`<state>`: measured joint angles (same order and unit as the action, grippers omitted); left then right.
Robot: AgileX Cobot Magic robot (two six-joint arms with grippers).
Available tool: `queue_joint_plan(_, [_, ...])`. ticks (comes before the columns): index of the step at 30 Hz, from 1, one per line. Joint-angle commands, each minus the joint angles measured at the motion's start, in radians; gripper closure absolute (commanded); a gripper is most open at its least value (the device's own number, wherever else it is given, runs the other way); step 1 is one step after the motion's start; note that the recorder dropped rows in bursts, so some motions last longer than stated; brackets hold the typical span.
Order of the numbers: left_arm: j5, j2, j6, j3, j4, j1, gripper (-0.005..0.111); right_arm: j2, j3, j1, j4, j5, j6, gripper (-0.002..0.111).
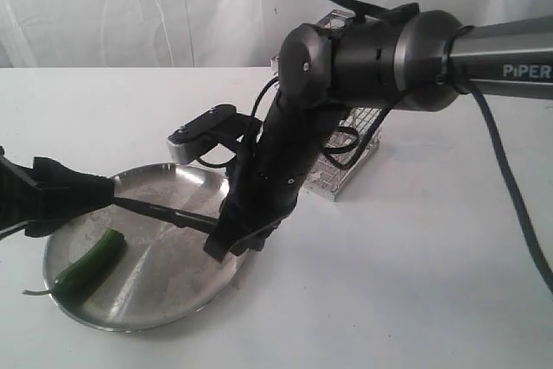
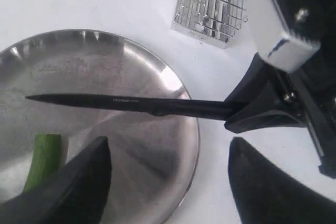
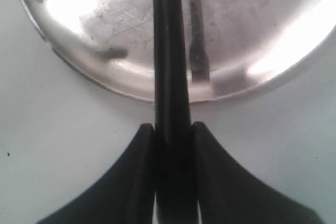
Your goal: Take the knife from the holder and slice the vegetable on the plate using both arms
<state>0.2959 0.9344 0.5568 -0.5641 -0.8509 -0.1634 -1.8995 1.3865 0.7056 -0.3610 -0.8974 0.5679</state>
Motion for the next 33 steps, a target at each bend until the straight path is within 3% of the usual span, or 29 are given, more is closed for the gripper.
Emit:
queue_joint_plan(1, [0.028, -0.024, -0.13, -0.002, 0.136, 0.001, 0.043, 0.012, -0.003, 0.053, 0.081, 0.056, -0.074, 0.108])
queue_joint_plan(5, [0.039, -0.024, -0.213, -0.002, 0.203, 0.001, 0.043, 0.012, -0.003, 0.089, 0.091, 0.067, -0.085, 0.108])
queue_joint_plan(16, [-0.003, 0.048, -0.221, 0.048, 0.203, 0.001, 0.043, 0.002, -0.003, 0.114, 0.181, 0.096, -0.158, 0.108])
queue_joint_plan(33, [-0.093, 0.117, -0.221, 0.065, 0.18, 0.001, 0.043, -0.034, -0.003, 0.132, 0.175, 0.069, -0.171, 0.108])
